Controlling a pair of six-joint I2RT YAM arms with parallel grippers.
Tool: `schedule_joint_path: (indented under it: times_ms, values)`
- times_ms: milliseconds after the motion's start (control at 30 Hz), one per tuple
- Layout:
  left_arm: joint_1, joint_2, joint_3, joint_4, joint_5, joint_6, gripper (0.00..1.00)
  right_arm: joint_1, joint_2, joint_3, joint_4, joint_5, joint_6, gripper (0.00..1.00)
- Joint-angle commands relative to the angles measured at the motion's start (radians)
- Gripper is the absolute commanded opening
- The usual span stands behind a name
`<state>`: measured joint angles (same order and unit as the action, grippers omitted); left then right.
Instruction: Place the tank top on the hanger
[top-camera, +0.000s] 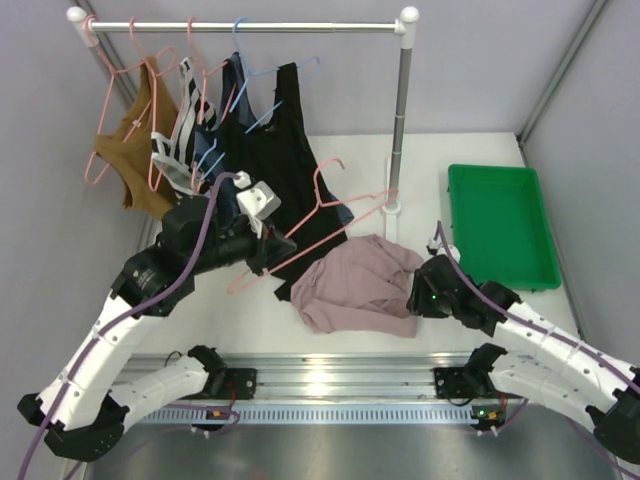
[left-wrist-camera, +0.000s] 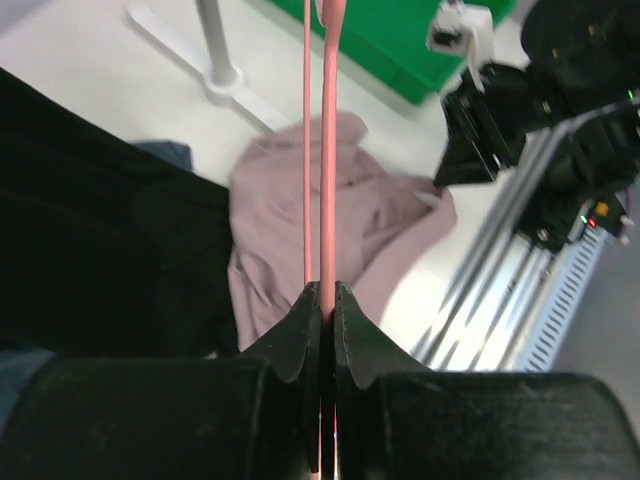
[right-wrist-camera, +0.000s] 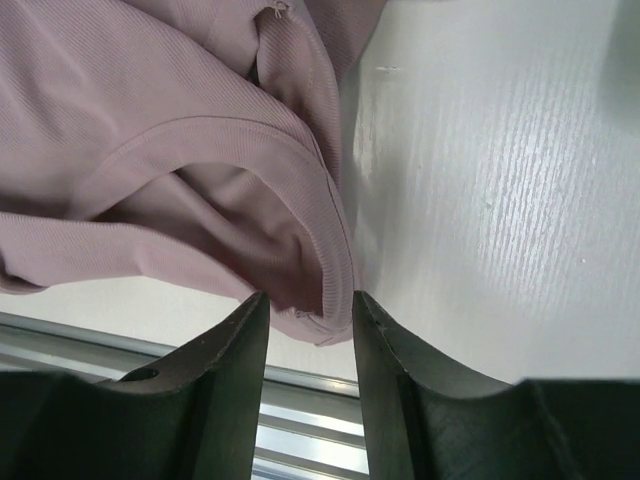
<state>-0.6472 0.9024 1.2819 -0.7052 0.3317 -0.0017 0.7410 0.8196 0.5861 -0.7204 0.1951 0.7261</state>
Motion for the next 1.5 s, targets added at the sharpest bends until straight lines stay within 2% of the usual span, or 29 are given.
schedule_joint_path:
  times_ms: [0, 167, 400, 600, 833, 967, 1467]
  values:
    - [0.0, -0.014, -0.038, -0.104, 0.124, -0.03, 0.0, -0.012, 0.027, -0.012, 0.078, -0.014, 0.021, 0.39]
    - [0.001, -0.005, -0.081, -0.198, 0.182, -0.026, 0.0, -0.014, 0.059, -0.037, 0.107, -0.005, 0.018, 0.34]
    - [-0.015, 0.027, -0.121, -0.211, 0.221, -0.053, 0.0, -0.012, 0.061, -0.057, 0.125, 0.021, 0.022, 0.28]
    - [-0.087, 0.108, -0.128, -0.234, 0.193, -0.07, 0.0, -0.014, 0.036, -0.049, 0.105, 0.067, 0.018, 0.11]
    - [-0.123, 0.154, -0.131, -0.232, 0.156, -0.072, 0.0, -0.014, 0.029, -0.042, 0.098, 0.083, 0.015, 0.0]
    - [-0.124, 0.177, -0.144, -0.198, 0.138, -0.069, 0.0, -0.009, 0.021, -0.037, 0.099, 0.072, 0.012, 0.0]
    - [-0.126, 0.262, -0.148, -0.085, 0.246, -0.02, 0.0, 0.024, 0.019, 0.087, 0.047, 0.093, -0.025, 0.0]
